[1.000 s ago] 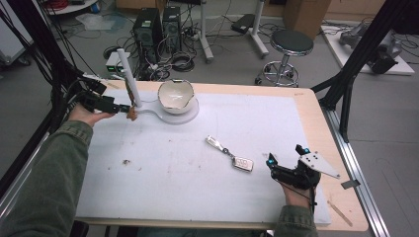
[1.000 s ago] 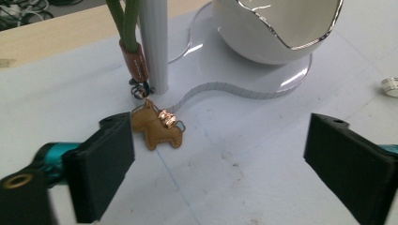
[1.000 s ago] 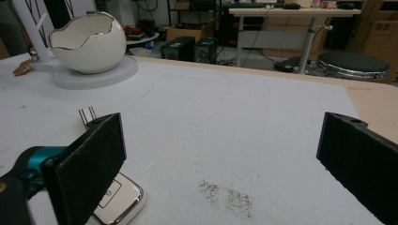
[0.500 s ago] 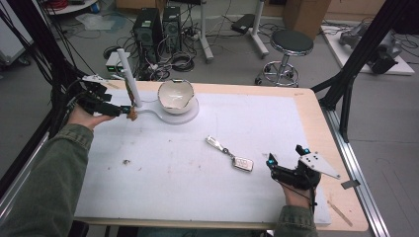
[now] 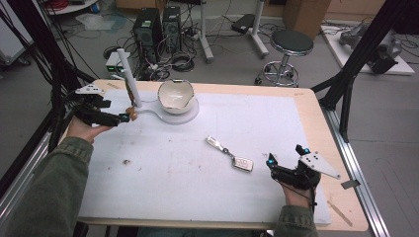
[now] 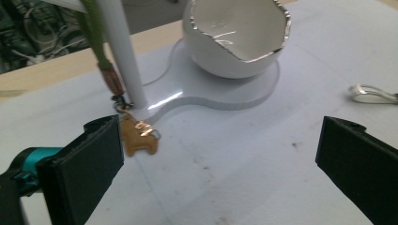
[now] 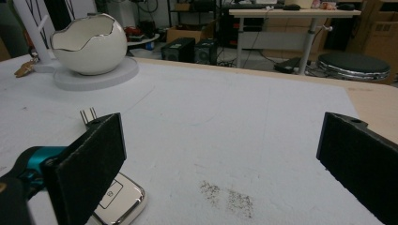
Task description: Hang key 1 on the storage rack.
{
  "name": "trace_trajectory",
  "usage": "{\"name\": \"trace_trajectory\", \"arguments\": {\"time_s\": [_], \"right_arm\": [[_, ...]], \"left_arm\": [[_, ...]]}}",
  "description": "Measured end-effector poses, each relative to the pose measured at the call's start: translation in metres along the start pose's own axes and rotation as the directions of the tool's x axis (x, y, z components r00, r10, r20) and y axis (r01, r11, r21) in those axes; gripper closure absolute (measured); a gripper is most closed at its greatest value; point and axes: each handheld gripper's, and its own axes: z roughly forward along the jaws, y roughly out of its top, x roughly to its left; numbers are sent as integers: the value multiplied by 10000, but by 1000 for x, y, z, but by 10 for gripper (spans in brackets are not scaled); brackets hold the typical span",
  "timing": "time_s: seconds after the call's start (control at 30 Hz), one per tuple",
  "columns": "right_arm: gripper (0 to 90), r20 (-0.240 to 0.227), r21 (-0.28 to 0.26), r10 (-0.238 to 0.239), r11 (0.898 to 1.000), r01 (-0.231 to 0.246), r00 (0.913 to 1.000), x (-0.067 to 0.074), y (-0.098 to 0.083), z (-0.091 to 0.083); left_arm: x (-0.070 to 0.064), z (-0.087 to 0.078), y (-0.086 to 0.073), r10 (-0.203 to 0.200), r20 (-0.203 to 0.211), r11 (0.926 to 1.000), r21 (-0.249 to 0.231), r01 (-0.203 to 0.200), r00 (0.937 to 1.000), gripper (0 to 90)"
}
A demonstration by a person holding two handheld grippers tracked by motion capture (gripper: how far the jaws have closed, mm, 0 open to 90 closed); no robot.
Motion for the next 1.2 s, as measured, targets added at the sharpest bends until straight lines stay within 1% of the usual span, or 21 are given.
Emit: {"name": "trace_trajectory", "arguments": {"time_s": [0.17, 0.3, 0.4, 0.47, 0.6, 0.67, 0.8, 0.93, 0.97, 1.0, 1.2], "right_arm": [[5, 28, 2, -31, 10000, 31, 10000, 0, 0, 0], [5, 40, -48, -65, 10000, 65, 10000, 0, 0, 0], [5, 50, -53, 16, 10000, -15, 10000, 0, 0, 0], [5, 38, -57, -39, 10000, 40, 10000, 0, 0, 0], [5, 15, -20, -25, 10000, 25, 10000, 0, 0, 0], [5, 32, -56, -71, 10000, 71, 10000, 0, 0, 0], [5, 42, -47, -69, 10000, 69, 10000, 0, 0, -1], [5, 4, -24, -44, 10000, 44, 10000, 0, 0, -1], [5, 20, -50, -94, 9999, 94, 10000, 0, 0, 0], [5, 9, -20, -38, 10000, 38, 10000, 0, 0, -1], [5, 25, -1, -38, 10000, 38, 10000, 0, 0, -1]], "left_arm": [[-8, -2, -5, 217, 3, 9997, -83, -217, 9998, 17], [-11, -6, -8, 221, -57, 9994, -264, -223, 9997, 17], [-12, -9, -11, 196, -142, 9992, -342, -201, 9997, 17], [-13, -12, -12, 128, -83, 9990, -419, -131, 9999, 17], [-15, -16, -16, 31, -175, 9977, -681, -42, 9998, 17], [-16, -18, -18, 45, -206, 9975, -699, -59, 9998, 17], [-15, -23, -26, -156, -294, 9958, -902, 129, 9994, 17], [-15, -26, -34, -311, -398, 9946, -998, 270, 9987, 17], [-15, -27, -36, -341, -388, 9944, -1013, 301, 9987, 17], [-15, -27, -38, -386, -372, 9940, -1042, 345, 9986, 17], [-22, -34, -44, -138, -579, 9933, -1153, 70, 9982, 17]]}}
